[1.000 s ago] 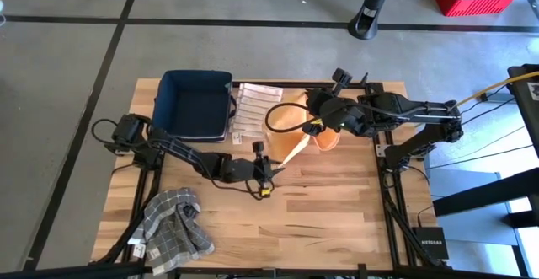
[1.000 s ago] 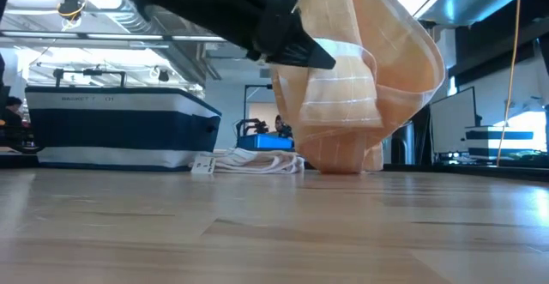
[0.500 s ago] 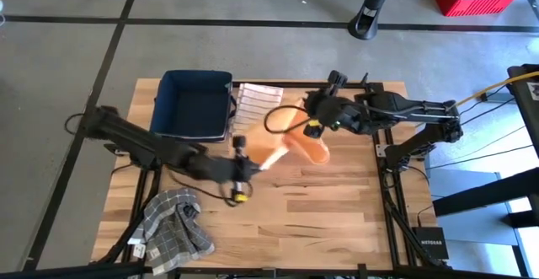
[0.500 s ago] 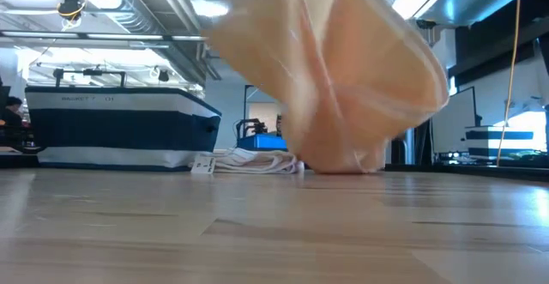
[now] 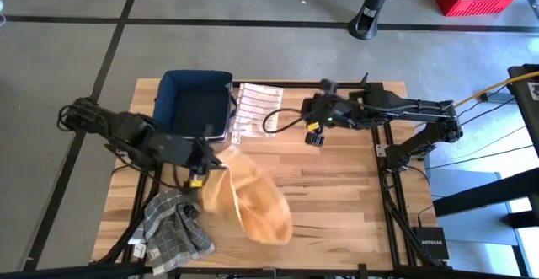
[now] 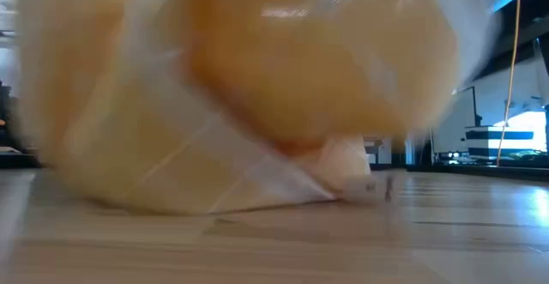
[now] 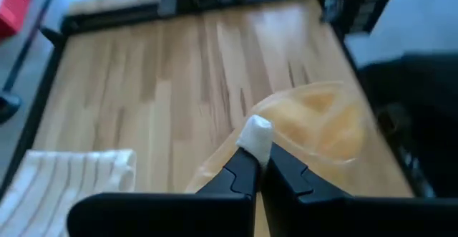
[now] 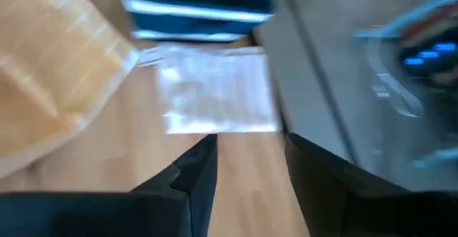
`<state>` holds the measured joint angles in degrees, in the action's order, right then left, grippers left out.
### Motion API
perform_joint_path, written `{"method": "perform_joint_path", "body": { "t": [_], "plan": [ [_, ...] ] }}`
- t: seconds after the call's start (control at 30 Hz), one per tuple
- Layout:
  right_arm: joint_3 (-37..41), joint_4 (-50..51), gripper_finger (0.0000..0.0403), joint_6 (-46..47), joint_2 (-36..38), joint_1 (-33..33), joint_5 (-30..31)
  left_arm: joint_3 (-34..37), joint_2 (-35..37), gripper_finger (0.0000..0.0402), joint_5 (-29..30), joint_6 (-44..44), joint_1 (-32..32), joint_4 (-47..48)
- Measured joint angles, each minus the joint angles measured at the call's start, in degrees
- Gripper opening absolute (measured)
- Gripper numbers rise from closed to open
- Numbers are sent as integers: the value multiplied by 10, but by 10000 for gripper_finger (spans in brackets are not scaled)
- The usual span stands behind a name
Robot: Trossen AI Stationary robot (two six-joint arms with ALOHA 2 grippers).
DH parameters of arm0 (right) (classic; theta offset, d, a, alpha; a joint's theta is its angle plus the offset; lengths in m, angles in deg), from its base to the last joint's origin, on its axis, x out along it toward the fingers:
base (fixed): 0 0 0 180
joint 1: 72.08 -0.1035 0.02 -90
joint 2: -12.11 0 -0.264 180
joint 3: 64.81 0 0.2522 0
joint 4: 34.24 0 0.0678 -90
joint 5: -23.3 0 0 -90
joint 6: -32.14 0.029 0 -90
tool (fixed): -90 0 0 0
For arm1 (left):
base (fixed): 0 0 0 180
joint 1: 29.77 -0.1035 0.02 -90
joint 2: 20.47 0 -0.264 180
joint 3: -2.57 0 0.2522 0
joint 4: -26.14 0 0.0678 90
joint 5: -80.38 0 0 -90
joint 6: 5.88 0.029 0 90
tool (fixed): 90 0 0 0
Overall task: Fold towel
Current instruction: Fold the orange towel
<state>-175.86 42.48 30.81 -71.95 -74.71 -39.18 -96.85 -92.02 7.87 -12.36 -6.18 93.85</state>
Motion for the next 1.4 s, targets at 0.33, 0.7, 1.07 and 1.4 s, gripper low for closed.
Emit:
{"method": "perform_joint_path", "body": {
  "t": [0.33, 0.7, 1.07, 1.4],
  "plan": [
    [224, -291, 168, -7, -4, 0, -156, 45, -14, 3, -84, -33, 73, -25],
    [367, -598, 168, 163, -147, 0, -349, 149, -13, 2, -72, -135, 143, -121],
    [333, -633, 168, 267, -277, -9, -507, 195, -13, 4, -56, -176, 158, -155],
    [332, -768, 45, 264, -324, -39, -562, 196, -13, 5, -46, -172, 158, -160]
  ]
}}
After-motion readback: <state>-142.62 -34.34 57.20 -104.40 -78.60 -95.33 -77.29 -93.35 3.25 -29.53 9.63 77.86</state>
